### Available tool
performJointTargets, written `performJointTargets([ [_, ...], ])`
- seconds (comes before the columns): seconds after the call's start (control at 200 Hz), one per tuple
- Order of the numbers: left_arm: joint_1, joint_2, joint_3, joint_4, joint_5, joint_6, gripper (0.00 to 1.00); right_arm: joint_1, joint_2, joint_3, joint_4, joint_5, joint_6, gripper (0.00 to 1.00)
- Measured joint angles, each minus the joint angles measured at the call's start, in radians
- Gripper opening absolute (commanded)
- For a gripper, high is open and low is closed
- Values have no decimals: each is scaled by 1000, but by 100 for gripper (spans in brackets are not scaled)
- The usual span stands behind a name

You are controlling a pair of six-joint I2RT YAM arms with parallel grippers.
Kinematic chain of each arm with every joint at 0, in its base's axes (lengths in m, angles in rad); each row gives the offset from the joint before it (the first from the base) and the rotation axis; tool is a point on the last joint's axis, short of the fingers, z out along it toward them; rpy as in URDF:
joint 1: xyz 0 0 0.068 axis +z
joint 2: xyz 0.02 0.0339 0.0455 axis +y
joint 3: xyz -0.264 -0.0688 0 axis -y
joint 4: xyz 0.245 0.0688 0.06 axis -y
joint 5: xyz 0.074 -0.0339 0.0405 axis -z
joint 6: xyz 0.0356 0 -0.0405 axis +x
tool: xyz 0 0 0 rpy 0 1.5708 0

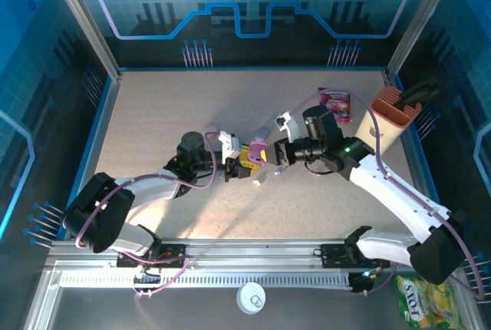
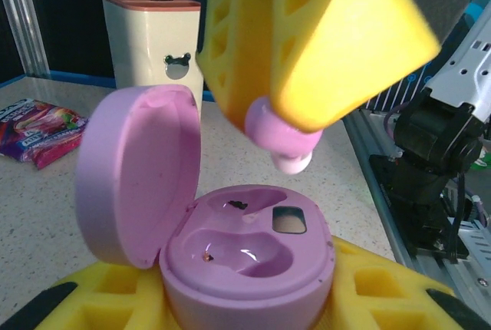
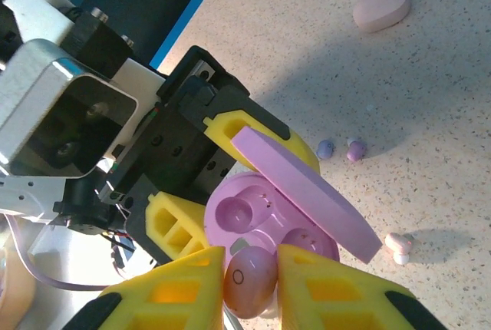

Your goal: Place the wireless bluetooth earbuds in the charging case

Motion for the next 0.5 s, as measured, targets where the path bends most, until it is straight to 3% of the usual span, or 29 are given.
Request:
performJointTargets([
  [0.5, 0, 0, 0, 33, 6, -60, 34, 0, 31, 0, 16, -4, -7, 24],
])
